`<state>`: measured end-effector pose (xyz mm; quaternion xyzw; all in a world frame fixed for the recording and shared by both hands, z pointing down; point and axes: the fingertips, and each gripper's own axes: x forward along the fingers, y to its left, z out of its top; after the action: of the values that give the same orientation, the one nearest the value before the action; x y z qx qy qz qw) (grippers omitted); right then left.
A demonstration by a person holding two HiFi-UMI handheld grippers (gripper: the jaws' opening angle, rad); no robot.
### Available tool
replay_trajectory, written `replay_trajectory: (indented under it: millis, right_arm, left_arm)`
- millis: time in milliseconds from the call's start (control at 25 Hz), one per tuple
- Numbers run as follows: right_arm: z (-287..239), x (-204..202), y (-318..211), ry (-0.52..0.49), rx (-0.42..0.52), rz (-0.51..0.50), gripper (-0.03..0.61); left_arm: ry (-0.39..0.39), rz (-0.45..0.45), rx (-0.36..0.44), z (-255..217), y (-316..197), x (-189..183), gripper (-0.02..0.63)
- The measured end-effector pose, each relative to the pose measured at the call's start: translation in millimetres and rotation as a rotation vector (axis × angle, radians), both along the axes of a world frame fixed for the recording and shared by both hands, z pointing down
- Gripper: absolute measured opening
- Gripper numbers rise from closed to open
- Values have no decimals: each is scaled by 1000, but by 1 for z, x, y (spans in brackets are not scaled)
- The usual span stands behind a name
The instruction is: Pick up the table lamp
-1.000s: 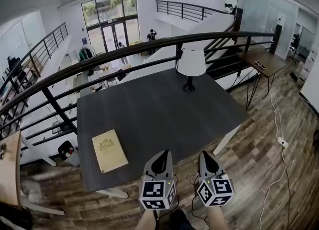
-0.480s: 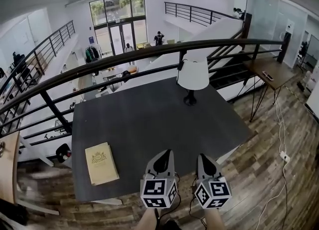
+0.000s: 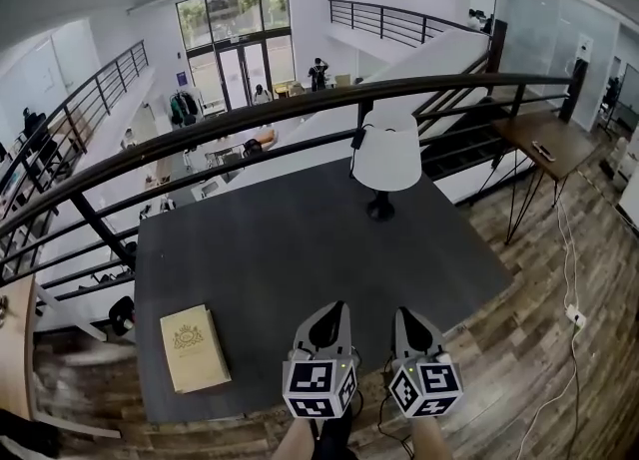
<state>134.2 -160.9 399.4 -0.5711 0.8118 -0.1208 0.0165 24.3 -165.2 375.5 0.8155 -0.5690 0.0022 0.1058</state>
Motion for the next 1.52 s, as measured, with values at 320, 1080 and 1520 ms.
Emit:
replay_trajectory:
  millis: [320, 1080, 1520]
  right_arm:
    - [4, 5, -81, 15, -3, 16, -9]
    - [38, -3, -265, 56, -69, 74, -9]
    - [71, 2, -315, 68, -122, 91, 11]
  left_arm:
    - [21, 29, -14, 8, -82, 9, 31]
    - [83, 119, -25, 22, -266, 4, 31]
    - [130, 186, -52, 35, -312, 8, 31]
